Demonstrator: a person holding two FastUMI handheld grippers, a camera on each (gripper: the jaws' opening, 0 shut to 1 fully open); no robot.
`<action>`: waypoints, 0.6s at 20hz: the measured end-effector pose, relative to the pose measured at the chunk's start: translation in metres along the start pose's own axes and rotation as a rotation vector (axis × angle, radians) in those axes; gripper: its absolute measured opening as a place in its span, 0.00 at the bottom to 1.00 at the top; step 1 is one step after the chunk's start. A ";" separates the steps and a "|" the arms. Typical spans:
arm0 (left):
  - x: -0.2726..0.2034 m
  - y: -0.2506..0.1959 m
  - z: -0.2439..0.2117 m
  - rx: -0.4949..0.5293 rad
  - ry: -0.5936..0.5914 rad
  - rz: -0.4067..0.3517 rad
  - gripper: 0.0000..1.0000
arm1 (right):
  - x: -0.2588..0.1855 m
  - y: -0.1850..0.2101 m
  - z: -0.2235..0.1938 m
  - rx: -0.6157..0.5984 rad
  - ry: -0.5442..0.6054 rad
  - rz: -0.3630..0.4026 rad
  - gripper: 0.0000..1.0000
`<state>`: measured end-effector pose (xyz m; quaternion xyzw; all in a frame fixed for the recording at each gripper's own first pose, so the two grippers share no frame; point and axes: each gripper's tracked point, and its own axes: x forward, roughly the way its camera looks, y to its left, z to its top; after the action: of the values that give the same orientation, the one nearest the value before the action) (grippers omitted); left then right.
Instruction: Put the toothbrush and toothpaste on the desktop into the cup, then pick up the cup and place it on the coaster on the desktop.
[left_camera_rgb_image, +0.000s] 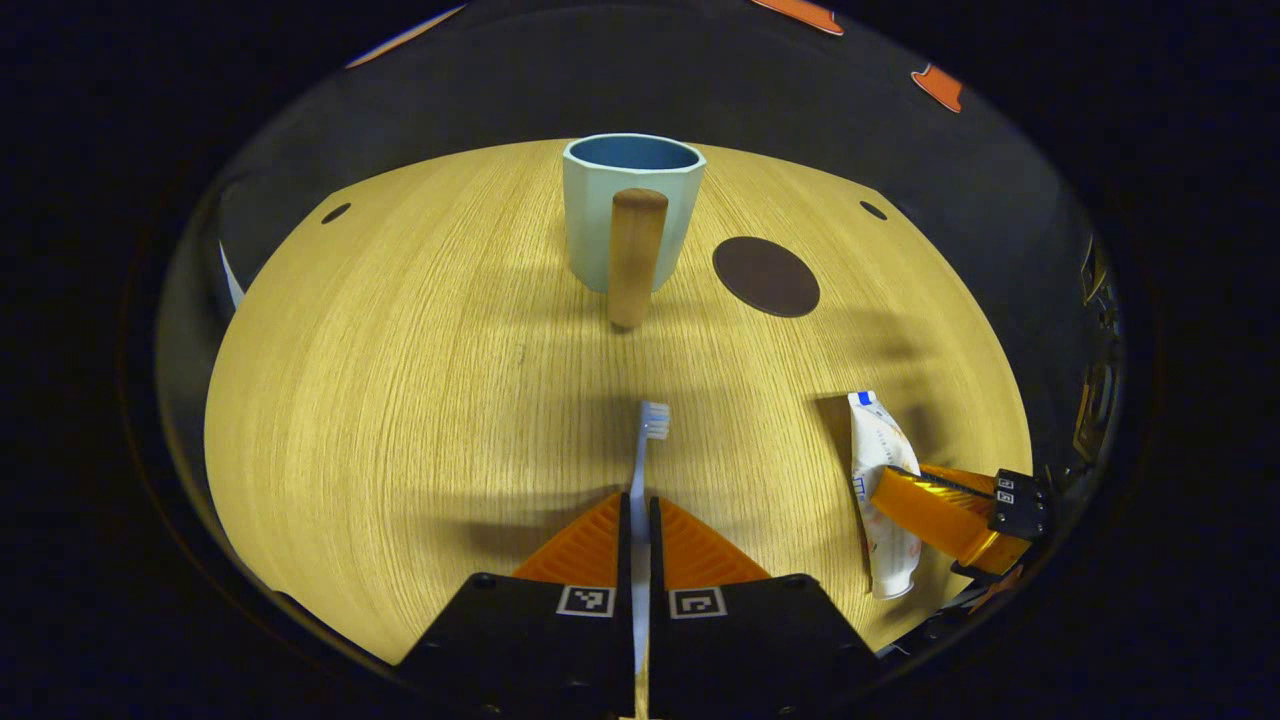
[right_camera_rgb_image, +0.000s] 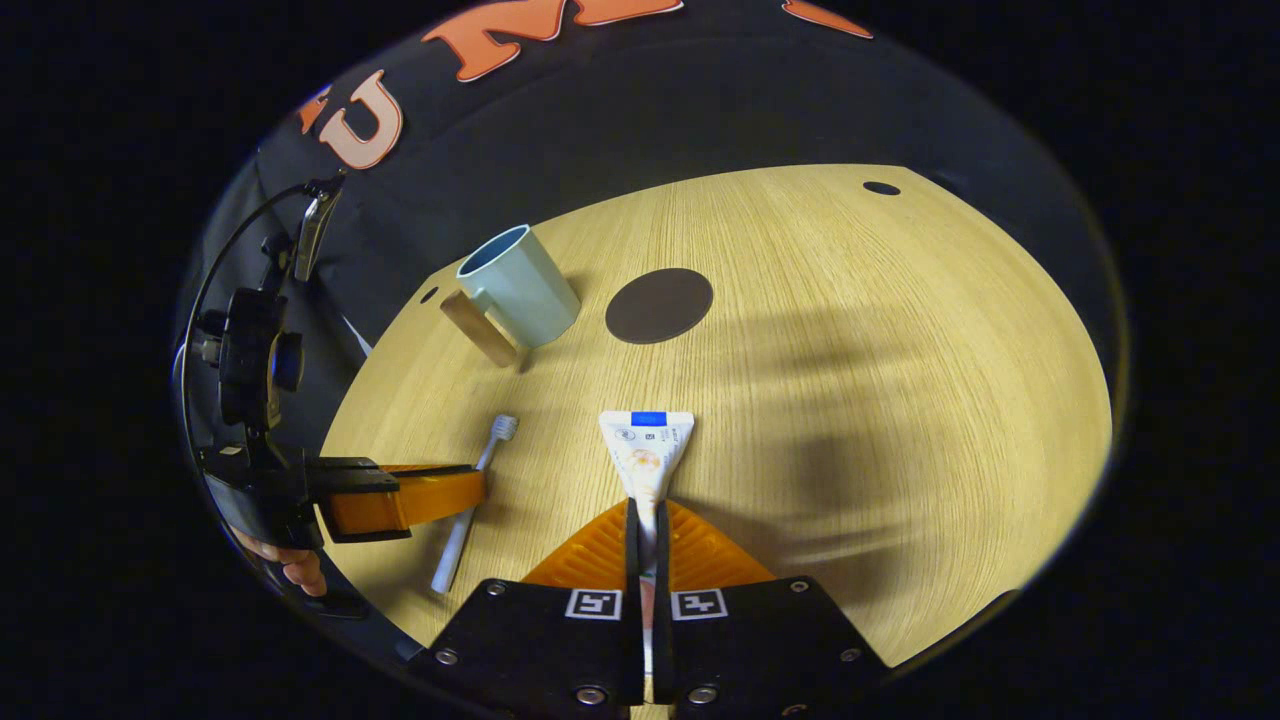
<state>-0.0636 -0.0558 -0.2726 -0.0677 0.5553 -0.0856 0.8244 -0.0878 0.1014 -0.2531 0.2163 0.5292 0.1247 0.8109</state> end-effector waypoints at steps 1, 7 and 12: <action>0.002 -0.001 0.001 0.000 -0.012 -0.005 0.05 | 0.001 0.001 0.001 -0.010 -0.007 0.005 0.04; 0.002 0.012 0.012 -0.007 -0.098 -0.017 0.05 | -0.010 0.009 0.010 -0.061 -0.084 0.027 0.04; 0.004 0.012 0.038 0.033 -0.258 -0.032 0.05 | -0.035 0.020 0.029 -0.115 -0.177 0.048 0.04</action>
<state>-0.0264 -0.0442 -0.2643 -0.0731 0.4420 -0.0984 0.8886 -0.0750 0.0976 -0.2055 0.1924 0.4423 0.1546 0.8622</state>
